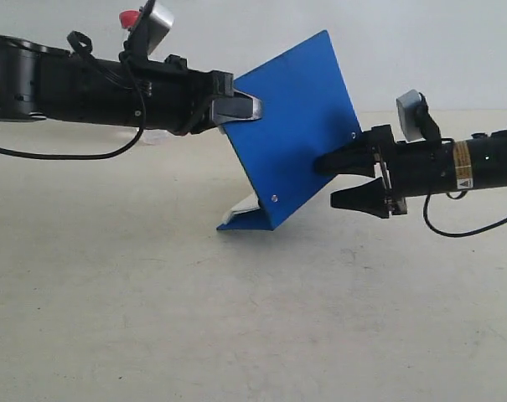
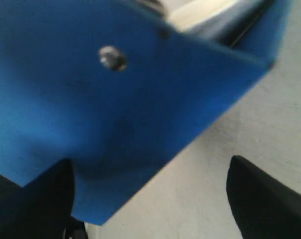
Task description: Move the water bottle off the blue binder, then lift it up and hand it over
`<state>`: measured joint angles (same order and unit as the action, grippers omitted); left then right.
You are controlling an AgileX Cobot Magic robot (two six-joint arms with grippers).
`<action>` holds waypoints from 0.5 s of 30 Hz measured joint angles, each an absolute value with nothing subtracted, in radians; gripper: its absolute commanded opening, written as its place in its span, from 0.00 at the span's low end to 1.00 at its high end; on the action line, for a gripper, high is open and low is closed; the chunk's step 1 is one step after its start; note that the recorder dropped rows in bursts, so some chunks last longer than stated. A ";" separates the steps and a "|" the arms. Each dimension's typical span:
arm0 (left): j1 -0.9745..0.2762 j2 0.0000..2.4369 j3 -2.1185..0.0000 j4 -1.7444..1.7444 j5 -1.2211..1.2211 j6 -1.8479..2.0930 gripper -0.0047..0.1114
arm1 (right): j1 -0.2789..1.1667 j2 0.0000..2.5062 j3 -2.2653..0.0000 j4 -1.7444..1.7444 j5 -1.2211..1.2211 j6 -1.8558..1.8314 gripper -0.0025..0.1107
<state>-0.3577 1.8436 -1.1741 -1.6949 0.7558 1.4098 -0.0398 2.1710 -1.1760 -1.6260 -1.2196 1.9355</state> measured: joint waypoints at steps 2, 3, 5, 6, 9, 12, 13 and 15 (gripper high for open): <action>-0.358 1.846 -1.174 -1.707 0.760 1.423 0.08 | -0.024 2.179 -1.176 -1.585 -1.227 1.923 0.69; -0.358 1.847 -1.174 -1.709 0.760 1.425 0.08 | -0.019 2.186 -1.176 -1.561 -1.229 1.914 0.69; -0.358 1.847 -1.174 -1.722 0.760 1.427 0.08 | -0.012 2.203 -1.176 -1.507 -1.237 1.900 0.69; -0.363 1.847 -1.174 -1.730 0.751 1.432 0.08 | -0.002 2.223 -1.176 -1.461 -1.243 1.889 0.69; -0.388 1.859 -1.174 -1.730 0.724 1.445 0.08 | 0.025 2.244 -1.176 -1.415 -1.232 1.844 0.69; -0.427 1.915 -1.174 -1.740 0.657 1.450 0.08 | 0.057 2.253 -1.174 -1.415 -1.193 1.782 0.69; -0.431 1.924 -1.174 -1.745 0.648 1.450 0.08 | 0.057 2.258 -1.170 -1.417 -1.180 1.777 0.69; -0.436 1.954 -1.174 -1.761 0.635 1.440 0.08 | 0.057 2.262 -1.168 -1.433 -1.157 1.770 0.69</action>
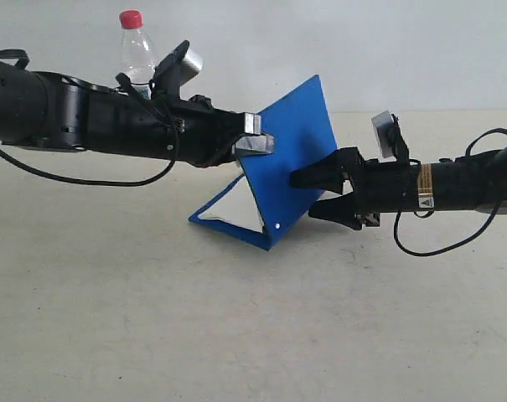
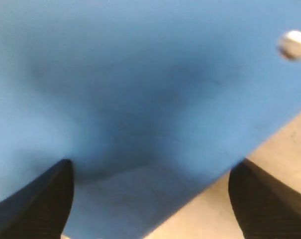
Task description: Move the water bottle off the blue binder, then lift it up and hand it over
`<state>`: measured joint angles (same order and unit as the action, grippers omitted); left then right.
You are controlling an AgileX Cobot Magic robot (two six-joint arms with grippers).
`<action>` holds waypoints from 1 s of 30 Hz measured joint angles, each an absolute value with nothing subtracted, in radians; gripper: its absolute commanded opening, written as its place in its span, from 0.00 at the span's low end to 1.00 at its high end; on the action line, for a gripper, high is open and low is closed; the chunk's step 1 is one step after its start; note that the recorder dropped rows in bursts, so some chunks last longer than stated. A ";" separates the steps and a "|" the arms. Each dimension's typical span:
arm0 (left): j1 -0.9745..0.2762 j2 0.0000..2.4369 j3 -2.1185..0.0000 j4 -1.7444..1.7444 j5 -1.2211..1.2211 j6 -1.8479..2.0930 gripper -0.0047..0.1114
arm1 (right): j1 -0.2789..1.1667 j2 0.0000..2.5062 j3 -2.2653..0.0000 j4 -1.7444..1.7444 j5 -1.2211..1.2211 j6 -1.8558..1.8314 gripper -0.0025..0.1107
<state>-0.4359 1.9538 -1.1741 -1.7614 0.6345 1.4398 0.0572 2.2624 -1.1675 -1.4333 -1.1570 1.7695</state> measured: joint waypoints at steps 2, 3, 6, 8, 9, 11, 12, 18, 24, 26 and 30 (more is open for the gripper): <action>-0.436 1.980 -1.174 -1.763 0.637 1.413 0.08 | 0.062 2.262 -1.168 -1.447 -1.158 1.760 0.69; -0.436 1.990 -1.174 -1.765 0.641 1.396 0.08 | 0.062 2.264 -1.168 -1.452 -1.149 1.763 0.69; -0.436 2.025 -1.178 -1.739 0.645 1.343 0.08 | 0.062 2.266 -1.168 -1.470 -1.110 1.776 0.69; -0.436 2.047 -1.180 -1.714 0.662 1.314 0.08 | 0.062 2.266 -1.168 -1.459 -1.092 1.783 0.69; -0.436 2.054 -1.180 -1.712 0.675 1.309 0.08 | 0.062 2.266 -1.168 -1.454 -1.087 1.785 0.69; -0.436 2.058 -1.180 -1.709 0.699 1.302 0.08 | 0.062 2.266 -1.168 -1.454 -1.087 1.785 0.69; -0.433 2.060 -1.180 -1.709 0.716 1.300 0.08 | 0.062 2.266 -1.168 -1.454 -1.091 1.787 0.69; -0.408 2.071 -1.178 -1.732 0.848 1.282 0.08 | 0.058 2.252 -1.167 -1.469 -1.130 1.806 0.69; -0.408 2.044 -1.178 -1.784 0.875 1.328 0.08 | 0.049 2.192 -1.165 -1.473 -1.130 1.808 0.69; -0.408 2.021 -1.178 -1.784 0.875 1.330 0.08 | 0.049 2.180 -1.165 -1.471 -1.140 1.810 0.69; -0.408 1.952 -1.174 -1.761 0.861 1.320 0.08 | 0.049 2.165 -1.165 -1.444 -1.195 1.810 0.69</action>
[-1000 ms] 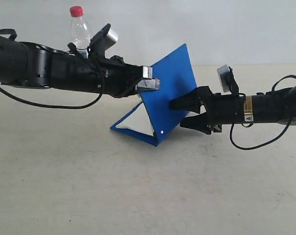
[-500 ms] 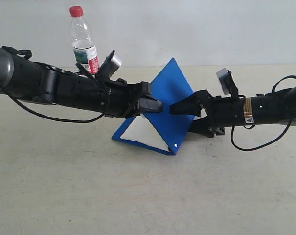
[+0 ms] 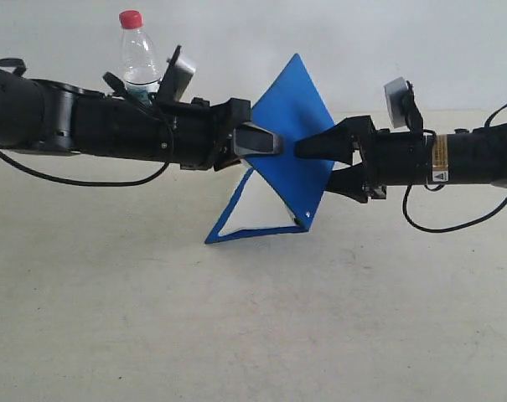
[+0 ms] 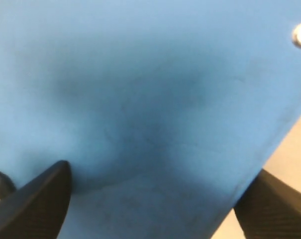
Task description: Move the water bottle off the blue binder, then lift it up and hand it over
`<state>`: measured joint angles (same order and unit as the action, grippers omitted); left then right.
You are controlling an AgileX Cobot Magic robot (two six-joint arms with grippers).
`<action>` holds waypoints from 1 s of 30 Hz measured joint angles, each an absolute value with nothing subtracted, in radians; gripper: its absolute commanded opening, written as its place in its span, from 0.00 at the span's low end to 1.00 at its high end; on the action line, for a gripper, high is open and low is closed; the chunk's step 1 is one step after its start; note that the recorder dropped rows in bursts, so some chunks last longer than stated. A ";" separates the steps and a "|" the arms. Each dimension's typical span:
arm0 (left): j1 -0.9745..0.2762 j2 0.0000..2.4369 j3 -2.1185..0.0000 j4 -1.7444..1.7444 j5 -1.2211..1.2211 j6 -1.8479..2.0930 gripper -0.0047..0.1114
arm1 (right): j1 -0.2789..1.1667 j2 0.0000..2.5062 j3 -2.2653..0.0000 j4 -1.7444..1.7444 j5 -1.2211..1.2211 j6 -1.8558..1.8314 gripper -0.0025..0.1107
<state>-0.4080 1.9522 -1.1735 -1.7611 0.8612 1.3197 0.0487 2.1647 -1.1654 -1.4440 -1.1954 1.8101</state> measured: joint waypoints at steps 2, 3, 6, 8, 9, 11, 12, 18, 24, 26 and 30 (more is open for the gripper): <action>-0.408 1.921 -1.169 -1.747 0.860 1.314 0.08 | 0.049 2.161 -1.167 -1.425 -1.233 1.810 0.69; -0.408 1.897 -1.169 -1.738 0.859 1.306 0.08 | 0.049 2.157 -1.167 -1.414 -1.257 1.812 0.69; -0.408 1.857 -1.167 -1.728 0.856 1.284 0.08 | 0.049 2.153 -1.169 -1.392 -1.300 1.817 0.69; -0.408 1.850 -1.167 -1.724 0.848 1.275 0.08 | 0.051 2.148 -1.173 -1.387 -1.300 1.821 0.69; -0.408 1.850 -1.167 -1.724 0.846 1.268 0.08 | 0.051 2.147 -1.173 -1.387 -1.300 1.825 0.69; -0.408 1.850 -1.167 -1.724 0.844 1.265 0.08 | 0.051 2.147 -1.173 -1.387 -1.300 1.832 0.68; -0.408 1.850 -1.167 -1.722 0.844 1.262 0.08 | 0.051 2.147 -1.173 -1.390 -1.300 1.837 0.66; -0.408 1.876 -1.170 -1.649 0.830 1.195 0.12 | 0.051 2.147 -1.166 -1.422 -1.278 1.860 0.07; -0.455 1.949 -1.178 -1.466 0.899 1.130 0.63 | 0.072 2.153 -1.169 -1.360 -1.156 1.919 0.03; -0.466 1.962 -1.174 -1.437 0.938 1.120 0.79 | 0.072 2.153 -1.171 -1.340 -1.142 1.924 0.03; -0.460 1.977 -1.174 -1.424 0.794 1.073 0.78 | 0.072 2.153 -1.175 -1.299 -1.126 1.918 0.03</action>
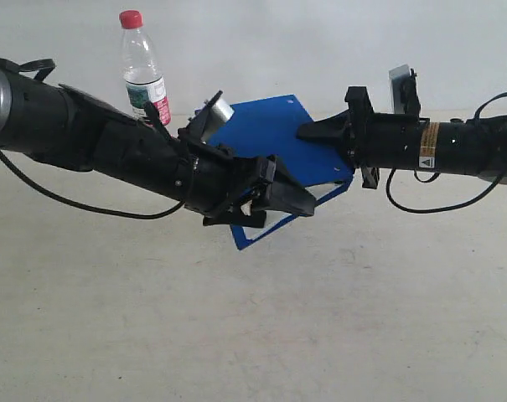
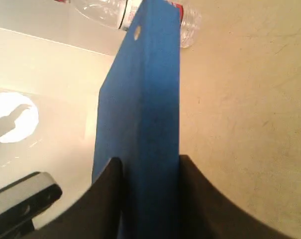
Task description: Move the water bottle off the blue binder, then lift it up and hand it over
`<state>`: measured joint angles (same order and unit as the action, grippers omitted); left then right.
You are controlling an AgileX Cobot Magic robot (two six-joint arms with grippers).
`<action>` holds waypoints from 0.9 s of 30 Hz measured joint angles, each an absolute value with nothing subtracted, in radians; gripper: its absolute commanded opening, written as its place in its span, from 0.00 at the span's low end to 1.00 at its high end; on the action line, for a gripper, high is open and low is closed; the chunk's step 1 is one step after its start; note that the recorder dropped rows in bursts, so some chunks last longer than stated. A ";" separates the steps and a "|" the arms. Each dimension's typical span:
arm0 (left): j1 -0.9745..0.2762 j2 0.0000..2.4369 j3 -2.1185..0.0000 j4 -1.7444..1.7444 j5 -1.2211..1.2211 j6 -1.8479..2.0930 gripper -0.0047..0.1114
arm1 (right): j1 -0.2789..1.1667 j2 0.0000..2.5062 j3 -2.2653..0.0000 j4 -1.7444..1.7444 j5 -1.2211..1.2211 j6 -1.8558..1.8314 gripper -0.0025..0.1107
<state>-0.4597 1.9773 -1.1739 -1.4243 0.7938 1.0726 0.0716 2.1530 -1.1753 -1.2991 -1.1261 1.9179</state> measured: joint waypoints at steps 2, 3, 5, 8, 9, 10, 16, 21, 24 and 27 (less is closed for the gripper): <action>-0.443 1.977 -1.174 -1.415 0.727 1.073 0.76 | 0.073 2.153 -1.175 -1.306 -1.140 1.916 0.03; -0.431 1.979 -1.174 -1.377 0.707 1.070 0.76 | 0.077 2.153 -1.175 -1.315 -1.147 1.914 0.03; -0.411 1.979 -1.174 -1.304 0.699 1.055 0.75 | 0.084 2.153 -1.175 -1.336 -1.151 1.907 0.03; -0.388 1.975 -1.174 -1.267 0.704 1.049 0.63 | 0.090 2.153 -1.175 -1.340 -1.160 1.882 0.02; -0.381 1.971 -1.174 -1.261 0.704 1.039 0.54 | 0.089 2.153 -1.175 -1.340 -1.165 1.867 0.02; -0.379 1.971 -1.174 -1.256 0.701 1.031 0.42 | 0.089 2.153 -1.175 -1.340 -1.170 1.854 0.02; -0.366 1.965 -1.174 -1.184 0.759 0.998 0.08 | 0.089 2.153 -1.175 -1.380 -1.182 1.802 0.02; -0.362 1.965 -1.174 -1.143 0.783 0.998 0.09 | 0.089 2.153 -1.175 -1.402 -1.188 1.790 0.02; -0.362 1.965 -1.174 -1.118 0.773 1.000 0.21 | 0.089 2.153 -1.175 -1.409 -1.190 1.788 0.02; -0.362 1.963 -1.174 -1.079 0.764 1.000 0.48 | 0.089 2.153 -1.175 -1.422 -1.192 1.783 0.02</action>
<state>-0.3621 1.9633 -1.1739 -1.0786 0.7636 1.0001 0.0892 2.1530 -1.1753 -1.4216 -1.1922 1.7828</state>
